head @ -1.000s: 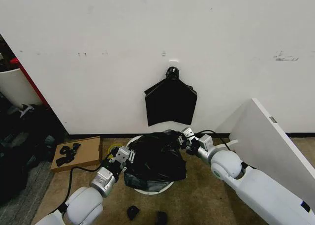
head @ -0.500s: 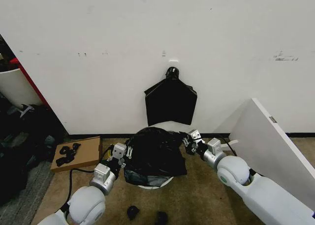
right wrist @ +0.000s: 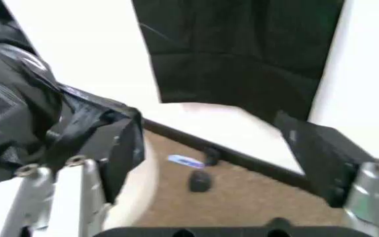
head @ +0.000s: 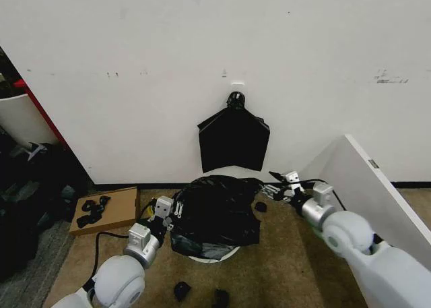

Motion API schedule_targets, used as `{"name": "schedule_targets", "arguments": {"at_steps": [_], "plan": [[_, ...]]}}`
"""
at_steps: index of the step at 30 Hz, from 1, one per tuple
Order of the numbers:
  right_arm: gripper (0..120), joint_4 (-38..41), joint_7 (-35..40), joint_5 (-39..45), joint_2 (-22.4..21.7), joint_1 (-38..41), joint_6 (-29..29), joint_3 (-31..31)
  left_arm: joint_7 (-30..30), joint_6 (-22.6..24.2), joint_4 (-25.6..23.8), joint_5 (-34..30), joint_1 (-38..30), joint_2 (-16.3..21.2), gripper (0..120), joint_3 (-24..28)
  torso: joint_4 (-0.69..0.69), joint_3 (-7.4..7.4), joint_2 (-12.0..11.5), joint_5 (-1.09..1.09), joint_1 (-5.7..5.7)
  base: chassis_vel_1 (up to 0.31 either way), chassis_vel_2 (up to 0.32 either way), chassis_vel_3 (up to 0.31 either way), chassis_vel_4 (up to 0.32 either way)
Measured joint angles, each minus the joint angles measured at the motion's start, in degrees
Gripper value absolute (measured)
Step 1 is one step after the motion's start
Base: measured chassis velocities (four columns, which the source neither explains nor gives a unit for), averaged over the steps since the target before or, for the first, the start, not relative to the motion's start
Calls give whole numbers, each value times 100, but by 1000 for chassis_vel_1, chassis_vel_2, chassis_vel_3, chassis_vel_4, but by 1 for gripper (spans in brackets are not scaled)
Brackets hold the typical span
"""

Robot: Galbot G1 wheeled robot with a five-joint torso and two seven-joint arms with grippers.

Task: Place the garbage bag over the trash bin.

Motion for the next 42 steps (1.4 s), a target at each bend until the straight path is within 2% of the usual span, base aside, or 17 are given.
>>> {"name": "schedule_targets", "arguments": {"at_steps": [4,10,14,20,26,32,42], "plan": [[95,62,-356,1004,2,-104,-300,310,-51,5,0,55,37,-15,4,-11,1,0,0,-2,0,0,0,0,0],[100,97,-581,1704,114,-133,-437,456,-49,5,-18,101,98,-5,4,-13,2,0,0,-2,0,0,0,0,0],[100,102,-493,1720,166,-177,-435,516,-100,9,-20,24,93,-15,4,-15,3,0,0,-1,0,0,0,0,0],[100,332,-480,1435,273,-1018,-435,720,-215,98,-27,-439,26,-74,4,-27,-1,0,0,0,0,0,0,0,0],[100,541,-603,1152,527,-1586,-327,832,-249,138,-26,-596,-9,-79,4,-28,0,0,0,-2,0,0,0,0,0],[100,579,-568,856,741,-1652,-254,691,-249,150,-37,-615,-12,-23,4,-13,2,0,0,-1,0,0,0,0,0],[68,609,-536,716,876,-1582,-249,439,-243,155,-82,-621,13,-11,4,-30,2,0,0,-2,0,0,0,0,0]]}}
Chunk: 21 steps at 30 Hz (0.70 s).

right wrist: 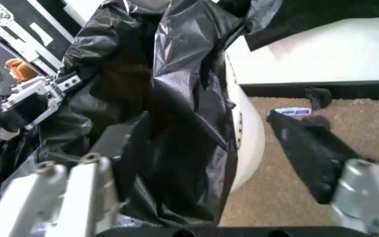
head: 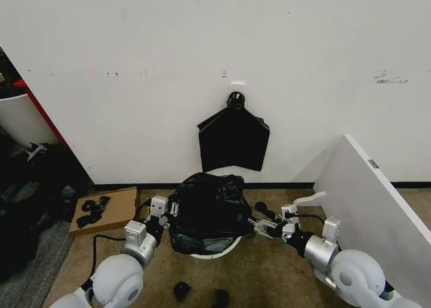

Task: Place the garbage bag over the trash bin.

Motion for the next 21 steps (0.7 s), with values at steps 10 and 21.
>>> {"name": "schedule_targets", "arguments": {"at_steps": [10,21], "plan": [[33,-81,99,-54,114,37,50,-76,12,3,-28,14,22,-12,4,-10,-1,0,0,1,0,0,0,0,0],[0,-95,118,-94,203,1,118,-87,15,1,-25,32,46,-24,4,-10,-1,1,0,1,0,0,0,0,0]]}}
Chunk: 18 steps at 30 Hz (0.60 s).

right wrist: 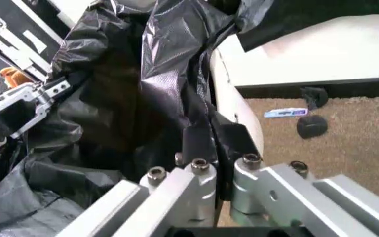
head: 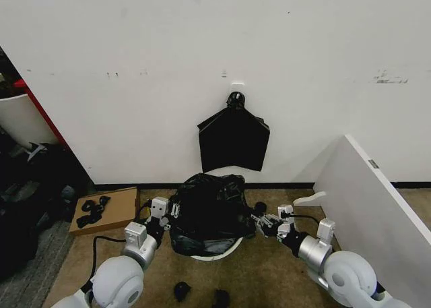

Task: Place the garbage bag over the trash bin.

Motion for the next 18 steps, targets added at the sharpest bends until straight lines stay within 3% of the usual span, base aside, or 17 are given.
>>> {"name": "schedule_targets", "arguments": {"at_steps": [18], "plan": [[0,-317,380,-347,72,-167,104,210,-63,-203,-19,-276,-15,-91,4,-22,0,0,-1,0,0,0,0,0,0]]}}
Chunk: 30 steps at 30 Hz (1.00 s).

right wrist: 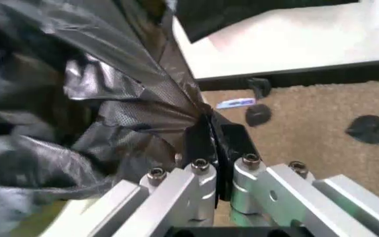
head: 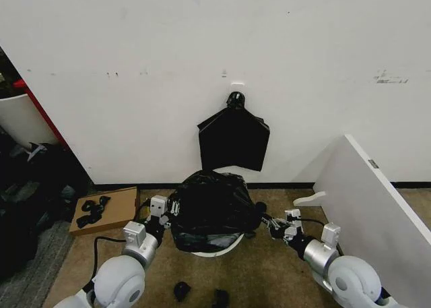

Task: Place the garbage bag over the trash bin.

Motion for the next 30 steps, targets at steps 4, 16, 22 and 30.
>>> {"name": "schedule_targets", "arguments": {"at_steps": [4,16,22,30], "plan": [[0,-82,9,-116,14,15,8,-9,-16,-12,-10,-33,-8,-6,4,-4,0,0,0,1,0,0,0,0,0],[0,-352,-237,-755,101,-122,190,-370,-245,-51,-42,-321,-44,-131,4,-11,0,0,0,0,0,0,0,0,0],[5,-88,-233,-719,149,-290,343,-139,-352,35,-36,-339,-46,-138,4,-20,0,0,0,0,0,0,0,0,0],[33,188,-230,-332,149,-548,407,386,-507,208,29,-606,-118,-204,3,-21,0,-1,0,0,0,0,0,0,0]]}}
